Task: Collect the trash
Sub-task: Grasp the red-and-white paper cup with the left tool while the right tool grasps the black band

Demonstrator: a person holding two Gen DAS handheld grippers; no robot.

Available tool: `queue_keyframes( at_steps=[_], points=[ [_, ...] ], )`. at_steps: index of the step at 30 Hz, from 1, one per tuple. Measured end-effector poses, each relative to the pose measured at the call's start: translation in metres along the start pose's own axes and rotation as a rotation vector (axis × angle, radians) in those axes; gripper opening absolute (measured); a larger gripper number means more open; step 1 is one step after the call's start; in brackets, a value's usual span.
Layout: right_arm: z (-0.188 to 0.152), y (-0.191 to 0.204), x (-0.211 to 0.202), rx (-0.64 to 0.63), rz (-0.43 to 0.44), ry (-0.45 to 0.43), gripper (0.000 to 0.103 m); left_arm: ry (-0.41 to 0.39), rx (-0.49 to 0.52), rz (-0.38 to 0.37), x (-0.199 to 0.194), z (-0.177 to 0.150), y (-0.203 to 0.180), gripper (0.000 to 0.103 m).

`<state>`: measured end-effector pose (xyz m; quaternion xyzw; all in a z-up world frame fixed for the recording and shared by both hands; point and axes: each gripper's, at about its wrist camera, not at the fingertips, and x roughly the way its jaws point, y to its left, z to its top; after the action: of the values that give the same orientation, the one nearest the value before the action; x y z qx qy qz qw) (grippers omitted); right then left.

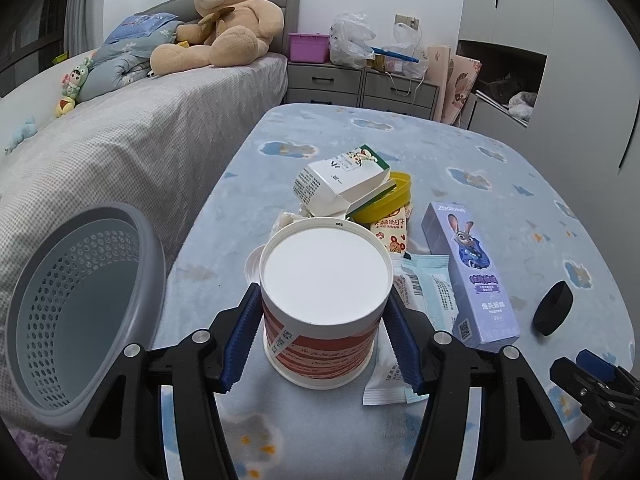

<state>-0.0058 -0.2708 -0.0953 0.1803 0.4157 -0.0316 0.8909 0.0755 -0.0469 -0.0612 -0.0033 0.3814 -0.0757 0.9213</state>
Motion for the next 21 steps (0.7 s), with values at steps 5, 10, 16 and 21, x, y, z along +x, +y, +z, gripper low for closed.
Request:
queue_keyframes(
  at_steps=[5, 10, 16, 21],
  points=[
    [0.003, -0.003, 0.001, 0.001, -0.026, -0.004, 0.097, -0.026, 0.002, 0.014, -0.021, 0.0, 0.006, 0.058],
    [0.014, -0.007, 0.006, -0.028, -0.045, 0.025, 0.097, -0.045, -0.018, 0.017, -0.043, 0.001, 0.018, 0.058],
    [0.032, -0.014, 0.021, -0.078, -0.069, 0.05, 0.097, -0.07, -0.032, 0.022, -0.059, 0.004, 0.021, 0.058],
    [0.047, -0.015, 0.033, -0.105, -0.081, 0.045, 0.097, -0.071, -0.03, 0.018, -0.06, 0.004, 0.016, 0.058]
  ],
)
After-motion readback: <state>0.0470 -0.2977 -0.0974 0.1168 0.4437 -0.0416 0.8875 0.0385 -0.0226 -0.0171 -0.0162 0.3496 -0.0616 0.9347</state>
